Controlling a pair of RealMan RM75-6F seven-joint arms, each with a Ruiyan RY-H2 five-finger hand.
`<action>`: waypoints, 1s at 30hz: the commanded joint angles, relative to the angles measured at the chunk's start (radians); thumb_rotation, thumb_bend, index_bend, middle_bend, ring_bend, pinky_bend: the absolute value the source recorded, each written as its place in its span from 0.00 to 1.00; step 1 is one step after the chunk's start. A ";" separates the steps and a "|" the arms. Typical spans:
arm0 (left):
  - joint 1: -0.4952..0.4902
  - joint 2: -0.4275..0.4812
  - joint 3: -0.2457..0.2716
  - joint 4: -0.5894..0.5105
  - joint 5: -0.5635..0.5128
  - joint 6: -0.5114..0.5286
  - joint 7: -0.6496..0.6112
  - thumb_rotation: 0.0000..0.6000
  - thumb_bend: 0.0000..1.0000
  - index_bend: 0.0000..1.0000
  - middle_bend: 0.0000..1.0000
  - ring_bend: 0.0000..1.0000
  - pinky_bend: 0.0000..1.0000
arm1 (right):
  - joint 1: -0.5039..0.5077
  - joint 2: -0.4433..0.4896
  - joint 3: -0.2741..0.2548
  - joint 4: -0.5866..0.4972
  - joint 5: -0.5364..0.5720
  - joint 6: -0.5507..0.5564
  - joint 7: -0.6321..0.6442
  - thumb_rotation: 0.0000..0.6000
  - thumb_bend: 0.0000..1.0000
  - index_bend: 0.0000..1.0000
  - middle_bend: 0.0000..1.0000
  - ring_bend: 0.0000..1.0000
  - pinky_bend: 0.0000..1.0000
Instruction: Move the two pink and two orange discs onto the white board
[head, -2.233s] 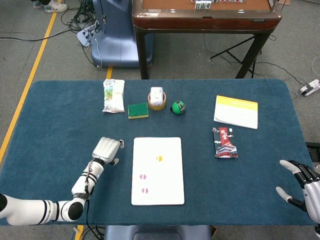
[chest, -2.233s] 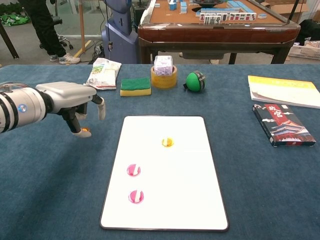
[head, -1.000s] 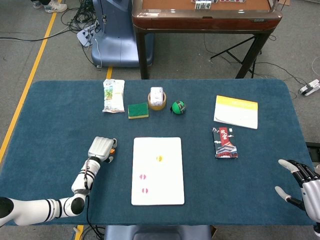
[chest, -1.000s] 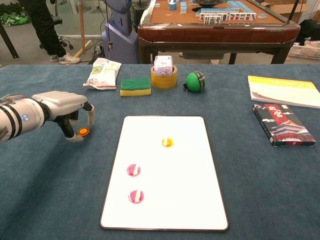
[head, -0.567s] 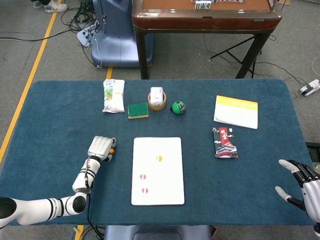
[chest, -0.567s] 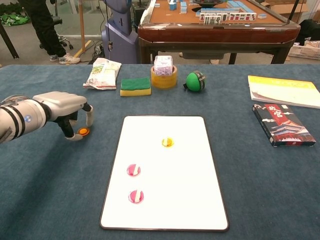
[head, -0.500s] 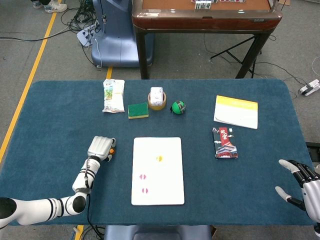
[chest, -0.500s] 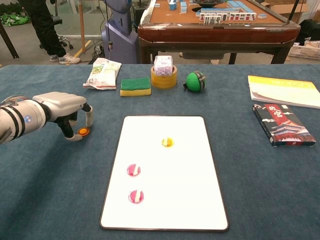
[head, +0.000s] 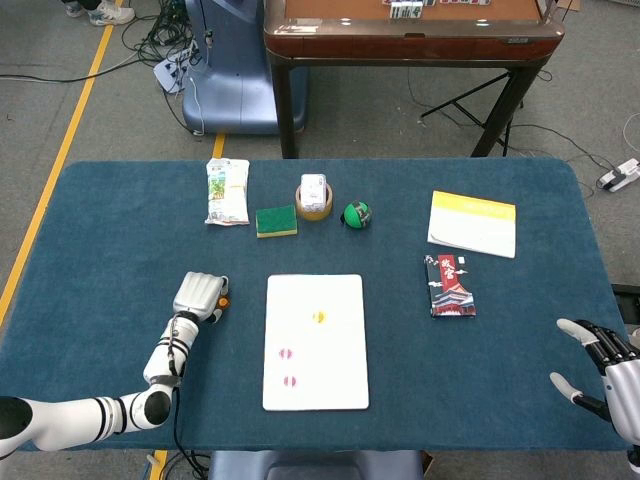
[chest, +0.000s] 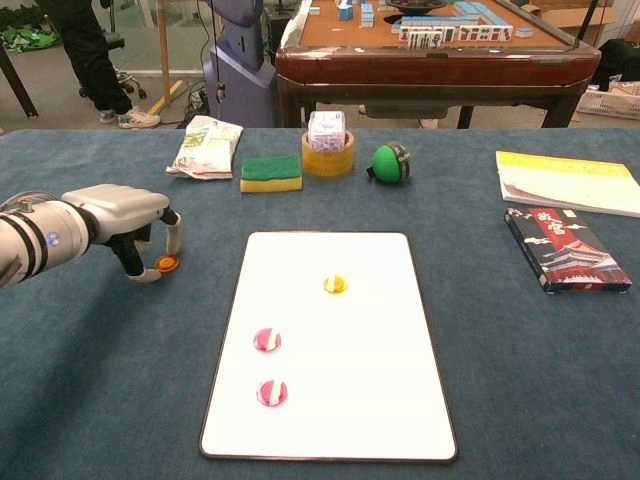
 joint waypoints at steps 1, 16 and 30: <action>0.001 0.000 -0.001 -0.001 0.002 0.000 0.001 1.00 0.30 0.54 1.00 1.00 1.00 | 0.000 0.000 0.000 0.000 0.000 0.000 0.000 1.00 0.00 0.26 0.31 0.34 0.63; -0.001 0.000 -0.009 -0.015 0.011 -0.001 0.013 1.00 0.30 0.59 1.00 1.00 1.00 | -0.002 0.002 0.000 0.003 0.001 0.005 0.009 1.00 0.00 0.26 0.31 0.34 0.63; -0.012 0.045 -0.041 -0.156 0.047 0.051 0.026 1.00 0.30 0.59 1.00 1.00 1.00 | -0.004 0.004 0.001 0.004 0.003 0.010 0.015 1.00 0.00 0.26 0.31 0.34 0.63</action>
